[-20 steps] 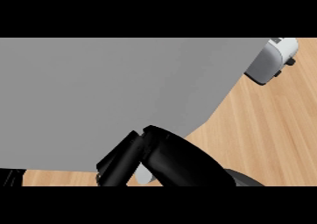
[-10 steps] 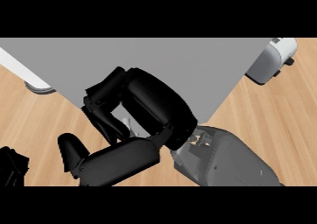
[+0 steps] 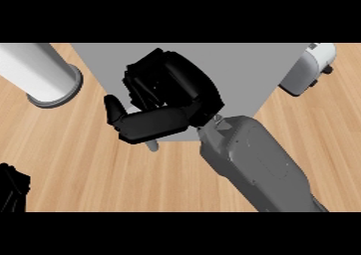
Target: Pick up the wine, place it into the cabinet and close the cabinet
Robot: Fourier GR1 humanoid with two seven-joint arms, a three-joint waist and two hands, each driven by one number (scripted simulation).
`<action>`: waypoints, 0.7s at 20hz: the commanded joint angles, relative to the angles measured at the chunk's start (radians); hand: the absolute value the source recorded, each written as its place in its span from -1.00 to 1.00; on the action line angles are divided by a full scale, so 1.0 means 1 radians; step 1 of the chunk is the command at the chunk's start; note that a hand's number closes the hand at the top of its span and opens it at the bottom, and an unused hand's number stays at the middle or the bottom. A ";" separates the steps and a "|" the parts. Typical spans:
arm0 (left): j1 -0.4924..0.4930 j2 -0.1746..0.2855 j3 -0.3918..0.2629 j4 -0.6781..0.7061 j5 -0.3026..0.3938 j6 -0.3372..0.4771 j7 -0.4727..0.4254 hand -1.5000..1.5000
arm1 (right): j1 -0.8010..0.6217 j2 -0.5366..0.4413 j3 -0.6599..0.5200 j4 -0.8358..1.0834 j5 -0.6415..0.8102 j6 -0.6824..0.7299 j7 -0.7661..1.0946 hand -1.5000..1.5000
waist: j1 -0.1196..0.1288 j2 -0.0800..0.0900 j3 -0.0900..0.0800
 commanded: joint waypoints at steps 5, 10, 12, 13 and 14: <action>0.001 0.020 0.064 0.029 0.039 -0.066 0.011 1.00 | 0.007 -0.017 -0.088 0.205 0.045 0.081 -0.129 1.00 | 0.003 0.007 0.001; -0.008 0.013 0.042 0.002 0.024 -0.051 0.032 1.00 | 0.003 -0.086 -0.148 0.284 0.025 0.164 -0.163 1.00 | 0.010 0.013 0.002; -0.005 0.004 0.034 -0.019 0.014 -0.045 0.032 1.00 | -0.017 -0.113 -0.165 0.287 0.022 0.181 -0.152 1.00 | 0.009 0.011 0.002; -0.024 -0.009 0.010 -0.009 0.000 -0.026 0.048 1.00 | -0.033 -0.101 -0.166 0.325 0.032 0.192 -0.181 1.00 | 0.012 0.017 0.002; 0.006 -0.011 0.022 0.009 -0.009 -0.059 0.002 1.00 | -0.017 -0.087 -0.149 0.321 0.043 0.179 -0.182 1.00 | 0.015 0.013 0.001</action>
